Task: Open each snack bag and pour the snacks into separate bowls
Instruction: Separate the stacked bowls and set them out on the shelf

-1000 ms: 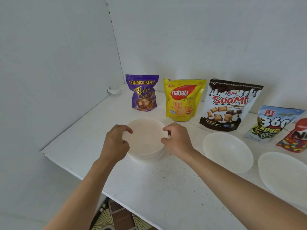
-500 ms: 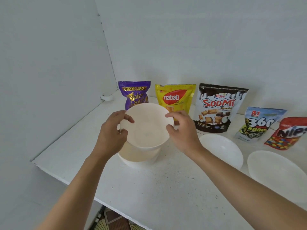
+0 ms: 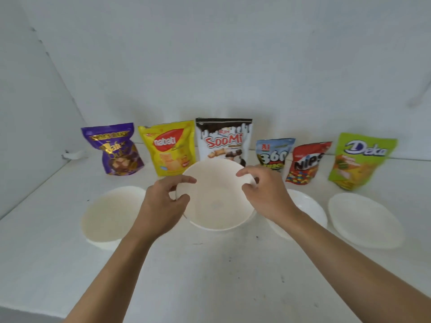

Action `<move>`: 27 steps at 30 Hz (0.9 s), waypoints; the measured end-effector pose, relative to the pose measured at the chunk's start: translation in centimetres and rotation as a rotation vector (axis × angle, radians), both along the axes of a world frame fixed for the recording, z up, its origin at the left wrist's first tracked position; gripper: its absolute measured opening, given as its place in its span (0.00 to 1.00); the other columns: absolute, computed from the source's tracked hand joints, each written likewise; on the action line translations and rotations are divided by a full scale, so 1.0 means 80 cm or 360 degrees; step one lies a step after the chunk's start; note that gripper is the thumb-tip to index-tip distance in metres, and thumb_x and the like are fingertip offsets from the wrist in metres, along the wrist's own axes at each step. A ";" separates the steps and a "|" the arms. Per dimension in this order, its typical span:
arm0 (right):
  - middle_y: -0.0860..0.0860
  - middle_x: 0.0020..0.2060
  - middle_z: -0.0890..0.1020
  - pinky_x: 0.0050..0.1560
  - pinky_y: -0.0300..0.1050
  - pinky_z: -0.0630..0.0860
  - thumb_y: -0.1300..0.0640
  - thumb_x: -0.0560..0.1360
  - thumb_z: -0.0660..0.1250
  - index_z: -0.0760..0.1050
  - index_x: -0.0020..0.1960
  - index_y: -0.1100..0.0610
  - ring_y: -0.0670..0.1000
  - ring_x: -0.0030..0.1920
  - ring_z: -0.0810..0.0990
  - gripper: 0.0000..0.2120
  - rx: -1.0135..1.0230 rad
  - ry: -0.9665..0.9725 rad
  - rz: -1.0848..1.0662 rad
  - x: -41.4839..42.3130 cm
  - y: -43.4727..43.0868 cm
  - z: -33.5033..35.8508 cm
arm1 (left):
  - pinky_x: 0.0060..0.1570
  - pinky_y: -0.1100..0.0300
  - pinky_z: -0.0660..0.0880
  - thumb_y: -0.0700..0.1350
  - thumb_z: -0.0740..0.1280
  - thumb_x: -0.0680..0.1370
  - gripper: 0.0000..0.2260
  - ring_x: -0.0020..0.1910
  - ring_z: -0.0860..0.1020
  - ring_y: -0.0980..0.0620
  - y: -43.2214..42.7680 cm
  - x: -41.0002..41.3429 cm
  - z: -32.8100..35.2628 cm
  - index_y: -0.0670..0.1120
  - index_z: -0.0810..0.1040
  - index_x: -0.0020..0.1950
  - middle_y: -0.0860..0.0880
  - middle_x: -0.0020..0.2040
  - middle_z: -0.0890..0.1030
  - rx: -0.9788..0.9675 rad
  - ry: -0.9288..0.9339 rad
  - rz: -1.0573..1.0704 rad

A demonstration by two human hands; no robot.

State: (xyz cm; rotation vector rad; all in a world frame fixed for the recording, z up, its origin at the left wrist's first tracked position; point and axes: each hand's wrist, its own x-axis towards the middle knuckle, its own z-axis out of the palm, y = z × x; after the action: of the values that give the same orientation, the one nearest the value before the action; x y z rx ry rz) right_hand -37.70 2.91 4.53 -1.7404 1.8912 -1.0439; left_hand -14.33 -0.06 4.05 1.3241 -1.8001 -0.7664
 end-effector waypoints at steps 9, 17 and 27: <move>0.44 0.34 0.77 0.30 0.34 0.68 0.66 0.72 0.65 0.82 0.46 0.48 0.44 0.29 0.71 0.15 0.0250 -0.0060 0.0042 -0.135 0.103 -0.035 | 0.41 0.72 0.73 0.38 0.70 0.74 0.16 0.44 0.80 0.61 0.072 -0.120 -0.030 0.60 0.83 0.48 0.61 0.47 0.83 -0.0008 -0.0280 -0.0295; 0.40 0.23 0.74 0.27 0.33 0.62 0.63 0.72 0.68 0.80 0.34 0.56 0.46 0.24 0.69 0.08 0.0324 0.0076 0.0140 -0.183 0.166 -0.085 | 0.37 0.66 0.77 0.35 0.70 0.71 0.16 0.37 0.78 0.57 0.120 -0.171 -0.074 0.58 0.82 0.46 0.56 0.44 0.79 0.0298 -0.0405 -0.0540; 0.41 0.31 0.75 0.34 0.35 0.67 0.59 0.71 0.69 0.76 0.34 0.50 0.42 0.32 0.74 0.08 0.0326 0.0333 0.0029 -0.232 0.196 -0.111 | 0.40 0.67 0.78 0.35 0.69 0.73 0.21 0.39 0.80 0.57 0.141 -0.229 -0.094 0.59 0.78 0.57 0.59 0.54 0.78 0.0349 -0.0427 -0.0808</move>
State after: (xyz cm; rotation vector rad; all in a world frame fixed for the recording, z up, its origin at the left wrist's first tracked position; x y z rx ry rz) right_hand -56.24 18.60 -4.33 -1.8003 2.0217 -0.6553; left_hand -32.66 11.25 -3.51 1.1527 -2.3694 -1.1236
